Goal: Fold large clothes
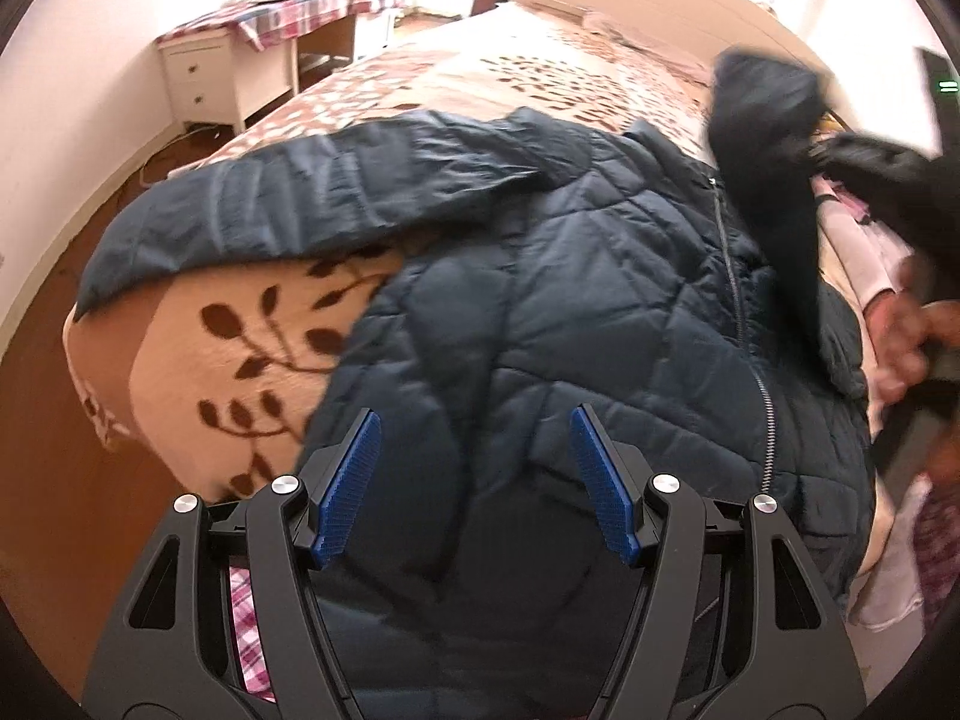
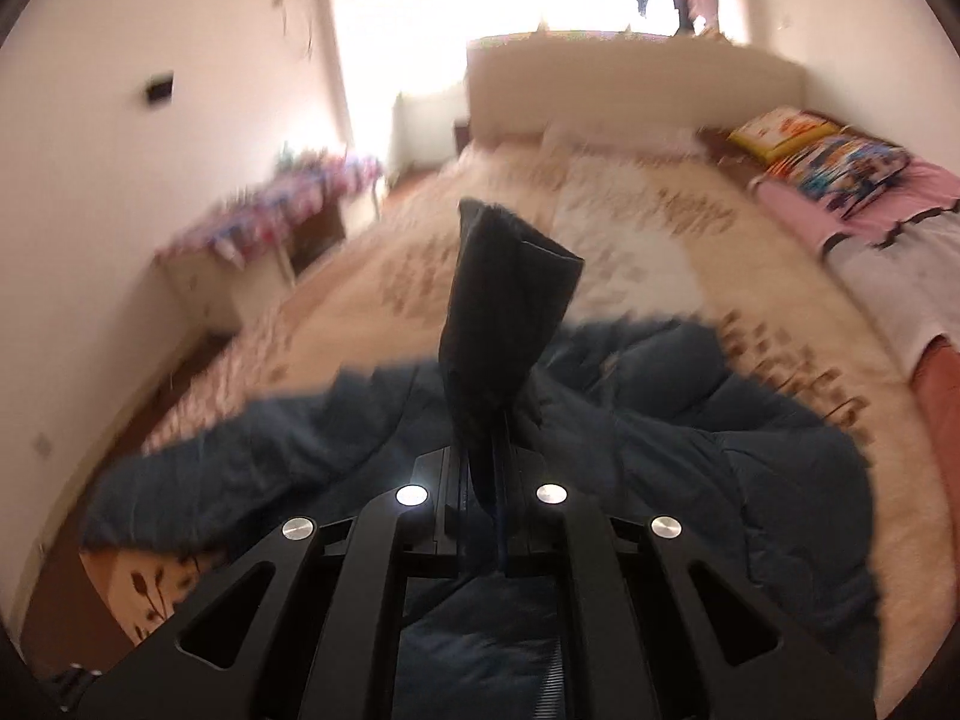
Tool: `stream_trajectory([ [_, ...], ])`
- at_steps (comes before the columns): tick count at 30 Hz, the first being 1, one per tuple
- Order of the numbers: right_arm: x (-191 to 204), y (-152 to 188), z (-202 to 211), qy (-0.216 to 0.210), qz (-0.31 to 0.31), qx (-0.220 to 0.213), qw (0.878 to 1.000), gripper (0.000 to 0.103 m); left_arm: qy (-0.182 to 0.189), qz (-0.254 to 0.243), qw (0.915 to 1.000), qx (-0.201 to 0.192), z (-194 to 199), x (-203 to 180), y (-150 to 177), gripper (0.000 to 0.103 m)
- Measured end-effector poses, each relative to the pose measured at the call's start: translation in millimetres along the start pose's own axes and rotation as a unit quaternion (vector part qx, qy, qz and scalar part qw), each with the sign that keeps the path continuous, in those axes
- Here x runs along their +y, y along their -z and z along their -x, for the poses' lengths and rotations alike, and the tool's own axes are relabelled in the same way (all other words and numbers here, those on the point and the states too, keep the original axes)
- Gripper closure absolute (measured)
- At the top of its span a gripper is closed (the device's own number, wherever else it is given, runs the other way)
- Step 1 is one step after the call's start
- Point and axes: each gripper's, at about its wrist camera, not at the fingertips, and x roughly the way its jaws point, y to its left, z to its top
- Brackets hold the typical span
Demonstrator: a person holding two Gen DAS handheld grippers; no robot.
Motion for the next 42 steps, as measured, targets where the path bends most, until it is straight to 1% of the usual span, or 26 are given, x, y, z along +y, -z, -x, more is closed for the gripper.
stream_trajectory([
  [2,15,14,-27,0.008,0.020,0.029,0.999,0.096,-0.003,0.007,1.0000,0.001,-1,9,1,0.037],
  [4,33,25,-43,0.018,0.040,0.045,0.998,0.095,-0.005,0.015,0.9999,0.003,-3,16,2,0.038],
  [7,46,41,-62,0.034,0.059,0.069,0.995,0.095,-0.006,0.024,0.9997,0.007,-6,25,2,0.037],
  [9,45,48,-69,0.036,0.065,0.086,0.993,0.095,-0.005,0.025,0.9996,0.010,-9,28,2,0.037],
  [13,46,59,-80,0.026,0.075,0.122,0.989,0.093,-0.001,0.020,0.9997,0.013,-11,24,3,0.037],
  [15,46,61,-87,0.015,0.070,0.142,0.987,0.080,0.000,0.015,0.9998,0.012,-11,22,2,0.037],
  [16,46,63,-87,0.005,0.065,0.148,0.987,0.061,0.000,0.010,0.9999,0.010,-10,20,0,0.037],
  [17,44,64,-85,-0.007,0.057,0.147,0.988,0.049,0.000,0.006,0.9999,0.009,-10,18,-1,0.037],
  [18,44,63,-81,-0.010,0.054,0.142,0.988,0.047,0.001,0.001,1.0000,0.006,-10,16,-5,0.037],
  [19,44,62,-76,-0.012,0.053,0.135,0.989,0.041,0.002,-0.003,1.0000,0.003,-9,14,-8,0.036],
  [20,43,61,-71,-0.015,0.051,0.130,0.990,0.039,0.003,-0.008,1.0000,-0.001,-8,11,-12,0.034],
  [24,28,56,-49,-0.043,0.024,0.123,0.991,0.038,0.028,-0.023,0.9992,-0.017,-11,-6,-43,0.031],
  [26,11,55,-34,-0.049,-0.001,0.117,0.992,0.038,0.051,-0.024,0.9983,-0.018,-16,-16,-59,0.029],
  [27,3,55,-29,-0.047,-0.010,0.115,0.992,0.038,0.069,-0.022,0.9972,-0.015,-22,-23,-69,0.028],
  [29,-17,56,-17,-0.044,-0.033,0.113,0.992,0.038,0.091,-0.016,0.9957,-0.007,-34,-35,-86,0.028],
  [31,-45,61,-1,-0.034,-0.063,0.109,0.991,0.038,0.111,-0.006,0.9938,0.004,-50,-46,-101,0.027],
  [34,-89,73,19,-0.010,-0.106,0.112,0.988,0.038,0.113,-0.001,0.9934,0.020,-75,-65,-118,0.027],
  [38,-153,98,36,0.013,-0.203,0.124,0.971,0.038,0.097,-0.004,0.9944,0.041,-106,-84,-131,0.027],
  [40,-190,114,43,0.027,-0.269,0.125,0.955,0.038,0.084,-0.006,0.9952,0.050,-118,-90,-135,0.027],
  [41,-205,122,44,0.032,-0.299,0.128,0.945,0.038,0.080,-0.008,0.9953,0.054,-124,-93,-136,0.027],
  [42,-215,126,43,0.033,-0.320,0.130,0.938,0.038,0.080,-0.010,0.9951,0.058,-128,-97,-136,0.027],
])
